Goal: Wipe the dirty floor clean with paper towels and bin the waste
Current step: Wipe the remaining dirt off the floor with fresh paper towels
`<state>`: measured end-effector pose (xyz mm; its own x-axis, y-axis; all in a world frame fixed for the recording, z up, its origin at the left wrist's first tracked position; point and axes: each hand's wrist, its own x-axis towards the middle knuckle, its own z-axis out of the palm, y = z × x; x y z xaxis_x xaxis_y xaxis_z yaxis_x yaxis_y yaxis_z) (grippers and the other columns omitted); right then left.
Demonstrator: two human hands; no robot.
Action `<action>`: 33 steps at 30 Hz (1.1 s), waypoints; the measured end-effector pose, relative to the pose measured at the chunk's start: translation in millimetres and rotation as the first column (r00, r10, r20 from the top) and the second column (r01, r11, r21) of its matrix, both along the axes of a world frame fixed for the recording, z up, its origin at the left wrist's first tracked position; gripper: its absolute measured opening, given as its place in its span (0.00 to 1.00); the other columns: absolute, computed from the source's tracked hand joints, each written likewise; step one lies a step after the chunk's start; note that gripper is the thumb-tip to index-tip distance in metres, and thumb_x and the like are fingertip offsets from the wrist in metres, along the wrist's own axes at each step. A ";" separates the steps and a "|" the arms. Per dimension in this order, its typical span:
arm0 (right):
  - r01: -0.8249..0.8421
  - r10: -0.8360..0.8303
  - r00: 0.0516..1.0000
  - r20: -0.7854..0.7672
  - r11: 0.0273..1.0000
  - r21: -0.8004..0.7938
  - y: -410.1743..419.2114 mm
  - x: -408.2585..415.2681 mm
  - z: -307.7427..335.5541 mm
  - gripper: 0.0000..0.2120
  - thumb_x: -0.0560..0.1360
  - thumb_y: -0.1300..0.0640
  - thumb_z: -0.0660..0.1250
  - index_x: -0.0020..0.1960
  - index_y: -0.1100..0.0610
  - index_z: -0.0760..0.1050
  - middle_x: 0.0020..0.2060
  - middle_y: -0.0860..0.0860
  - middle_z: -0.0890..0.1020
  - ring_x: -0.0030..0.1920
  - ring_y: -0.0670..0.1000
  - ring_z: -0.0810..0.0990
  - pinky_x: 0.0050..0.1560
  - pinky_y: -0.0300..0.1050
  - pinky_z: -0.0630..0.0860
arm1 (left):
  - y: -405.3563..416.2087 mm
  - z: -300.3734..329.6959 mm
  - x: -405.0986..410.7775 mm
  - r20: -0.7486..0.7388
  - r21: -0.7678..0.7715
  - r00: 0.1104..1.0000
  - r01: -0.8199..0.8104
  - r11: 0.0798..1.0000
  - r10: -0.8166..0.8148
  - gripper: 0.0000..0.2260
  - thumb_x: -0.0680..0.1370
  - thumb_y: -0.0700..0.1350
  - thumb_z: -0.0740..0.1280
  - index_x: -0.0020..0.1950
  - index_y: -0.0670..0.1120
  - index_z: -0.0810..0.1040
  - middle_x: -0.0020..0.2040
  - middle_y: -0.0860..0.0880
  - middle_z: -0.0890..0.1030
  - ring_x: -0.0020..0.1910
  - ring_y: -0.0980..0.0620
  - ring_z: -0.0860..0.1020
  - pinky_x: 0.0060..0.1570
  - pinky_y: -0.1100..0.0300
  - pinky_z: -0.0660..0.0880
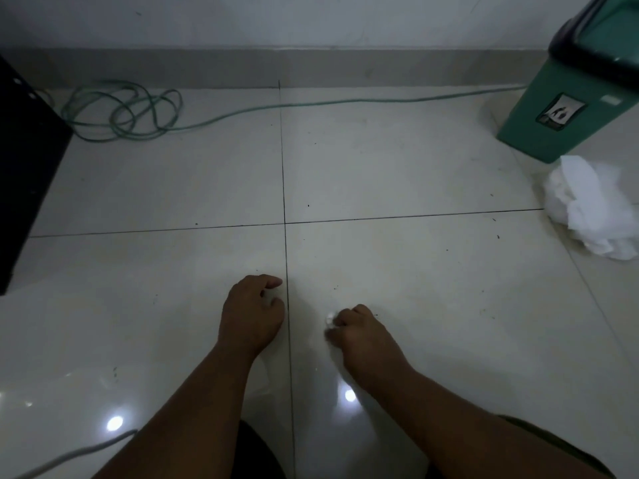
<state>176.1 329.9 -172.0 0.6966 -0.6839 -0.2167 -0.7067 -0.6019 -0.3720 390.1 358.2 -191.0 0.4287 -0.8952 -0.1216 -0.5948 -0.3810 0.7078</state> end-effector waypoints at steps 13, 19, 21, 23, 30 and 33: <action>0.443 -0.444 0.896 -0.025 0.896 -0.034 -65.8 -83.8 3.0 0.10 0.79 0.61 0.66 0.51 0.55 0.86 0.48 0.57 0.84 0.51 0.60 0.80 0.50 0.45 0.76 | -13.7 2.9 -45.4 0.076 0.085 0.923 0.370 0.925 -0.376 0.19 0.74 0.45 0.68 0.66 0.52 0.76 0.65 0.52 0.75 0.65 0.51 0.72 0.65 0.54 0.72; 0.378 -0.376 0.925 0.061 0.926 -0.024 -42.6 -34.5 1.6 0.10 0.78 0.58 0.66 0.54 0.55 0.85 0.56 0.55 0.81 0.56 0.59 0.76 0.56 0.45 0.74 | -11.4 0.6 -46.6 0.101 0.167 0.904 0.397 0.903 -0.416 0.25 0.74 0.50 0.70 0.71 0.53 0.71 0.71 0.51 0.70 0.71 0.50 0.67 0.68 0.54 0.68; 0.286 -0.284 0.958 0.045 0.957 -0.050 -28.4 -27.6 1.0 0.12 0.80 0.54 0.63 0.56 0.55 0.83 0.58 0.54 0.80 0.58 0.57 0.74 0.58 0.45 0.71 | -9.5 -0.8 -49.2 0.120 0.190 0.893 0.408 0.893 -0.434 0.26 0.74 0.52 0.70 0.72 0.54 0.70 0.73 0.52 0.68 0.72 0.51 0.65 0.69 0.55 0.66; 0.219 -0.219 0.975 -0.049 0.976 0.005 -19.9 -28.2 1.4 0.14 0.81 0.57 0.59 0.60 0.55 0.81 0.59 0.53 0.78 0.60 0.55 0.73 0.59 0.44 0.71 | -8.6 -1.2 -51.7 0.137 0.197 0.886 0.413 0.889 -0.443 0.27 0.74 0.53 0.70 0.72 0.54 0.69 0.74 0.52 0.67 0.73 0.51 0.63 0.70 0.56 0.65; 0.266 -0.236 0.941 -0.244 0.959 0.099 -20.8 -59.5 16.7 0.13 0.75 0.70 0.64 0.56 0.60 0.80 0.56 0.56 0.76 0.57 0.57 0.75 0.56 0.48 0.76 | -13.3 0.4 -52.8 0.126 0.218 0.880 0.425 0.878 -0.457 0.28 0.73 0.52 0.72 0.72 0.54 0.70 0.75 0.51 0.64 0.75 0.51 0.59 0.71 0.57 0.62; 0.346 -0.322 0.905 -0.278 0.937 0.040 -28.4 -83.0 18.8 0.13 0.75 0.68 0.65 0.54 0.56 0.82 0.55 0.55 0.75 0.58 0.57 0.73 0.56 0.50 0.77 | -17.5 2.3 -54.2 0.115 0.253 0.879 0.424 0.870 -0.462 0.29 0.73 0.53 0.72 0.72 0.54 0.69 0.76 0.52 0.63 0.76 0.51 0.57 0.72 0.58 0.61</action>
<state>93.0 301.5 -153.3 0.3402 -0.8367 -0.4291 -0.9398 -0.2875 -0.1845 335.8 340.7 -188.7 0.0240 -0.9555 -0.2939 -0.8382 -0.1794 0.5150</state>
